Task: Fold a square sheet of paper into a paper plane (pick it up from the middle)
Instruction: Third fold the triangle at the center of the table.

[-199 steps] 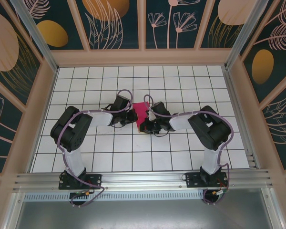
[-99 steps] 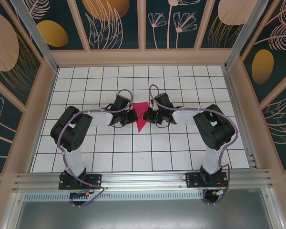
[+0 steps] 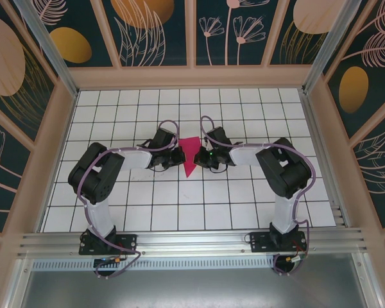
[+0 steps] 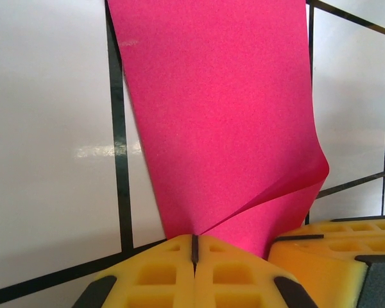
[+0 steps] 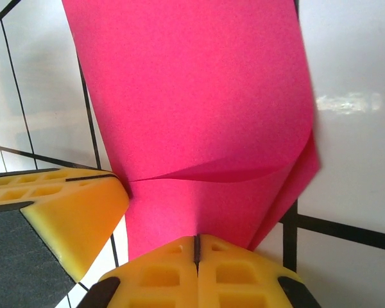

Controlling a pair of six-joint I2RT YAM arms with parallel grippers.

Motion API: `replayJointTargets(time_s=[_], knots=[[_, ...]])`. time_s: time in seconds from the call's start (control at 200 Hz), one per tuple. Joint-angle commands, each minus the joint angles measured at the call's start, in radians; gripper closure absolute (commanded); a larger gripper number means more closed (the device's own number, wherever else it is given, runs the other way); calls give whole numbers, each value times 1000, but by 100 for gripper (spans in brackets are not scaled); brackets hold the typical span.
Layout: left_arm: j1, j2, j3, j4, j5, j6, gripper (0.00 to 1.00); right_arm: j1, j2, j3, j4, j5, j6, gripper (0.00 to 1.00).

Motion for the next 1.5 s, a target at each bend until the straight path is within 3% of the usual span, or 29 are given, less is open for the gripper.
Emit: replayJointTargets(time_s=[0.0, 0.445, 0.916, 1.106, 1.496], knots=[[6, 27, 1, -86, -70, 26, 100, -12, -56, 7, -62, 55, 10, 100], [6, 26, 10, -93, -63, 33, 100, -20, 38, 125, -115, 70, -20, 100], [5, 25, 16, -105, -69, 37, 100, -50, -6, 57, -155, 166, -2, 100], [4, 20, 21, -110, -70, 40, 100, -55, -58, 79, -92, 113, -9, 100], [5, 20, 21, -113, -69, 41, 100, -55, 33, 101, -81, 58, -4, 100]])
